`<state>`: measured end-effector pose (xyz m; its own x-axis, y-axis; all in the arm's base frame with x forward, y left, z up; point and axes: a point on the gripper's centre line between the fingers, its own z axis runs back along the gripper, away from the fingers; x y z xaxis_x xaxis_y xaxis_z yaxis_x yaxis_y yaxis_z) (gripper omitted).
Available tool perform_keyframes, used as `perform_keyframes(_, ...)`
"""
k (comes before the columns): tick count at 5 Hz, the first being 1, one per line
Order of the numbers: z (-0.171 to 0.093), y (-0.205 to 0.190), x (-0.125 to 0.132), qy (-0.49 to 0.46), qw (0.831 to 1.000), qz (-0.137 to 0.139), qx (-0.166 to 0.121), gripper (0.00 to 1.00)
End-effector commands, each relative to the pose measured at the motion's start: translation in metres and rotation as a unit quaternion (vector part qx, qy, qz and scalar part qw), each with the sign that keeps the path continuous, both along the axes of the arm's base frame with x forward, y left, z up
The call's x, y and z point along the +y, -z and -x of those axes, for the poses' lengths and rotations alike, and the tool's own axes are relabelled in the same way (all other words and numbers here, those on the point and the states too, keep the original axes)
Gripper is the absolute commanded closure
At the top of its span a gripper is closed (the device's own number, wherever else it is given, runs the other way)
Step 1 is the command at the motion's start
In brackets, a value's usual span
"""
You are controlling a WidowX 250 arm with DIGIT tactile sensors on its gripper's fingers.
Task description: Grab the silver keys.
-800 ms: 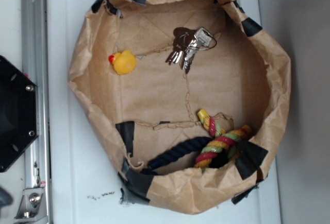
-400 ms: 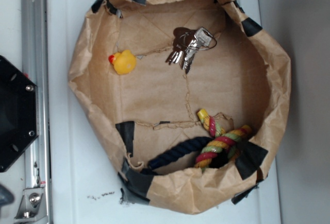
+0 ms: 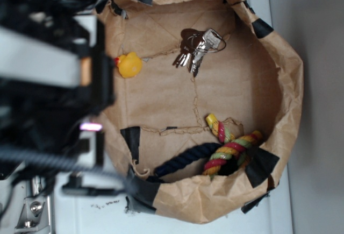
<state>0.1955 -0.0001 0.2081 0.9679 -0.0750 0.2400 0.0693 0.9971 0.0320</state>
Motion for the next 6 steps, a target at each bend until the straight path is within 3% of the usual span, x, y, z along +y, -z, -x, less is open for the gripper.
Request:
perform_keyframes(1,-0.028,0.030,0.025,-0.016,1.000,-0.010,-0.018,0.00)
perform_keyframes(4,-0.028,0.030,0.025,-0.016,1.000,-0.010,-0.018,0.00)
perform_keyframes(5,-0.056,0.070,0.016,0.004,1.000,-0.008,0.005,0.00)
perform_keyframes(6,-0.071,0.088,0.013,-0.004,1.000,-0.014,-0.004,0.00)
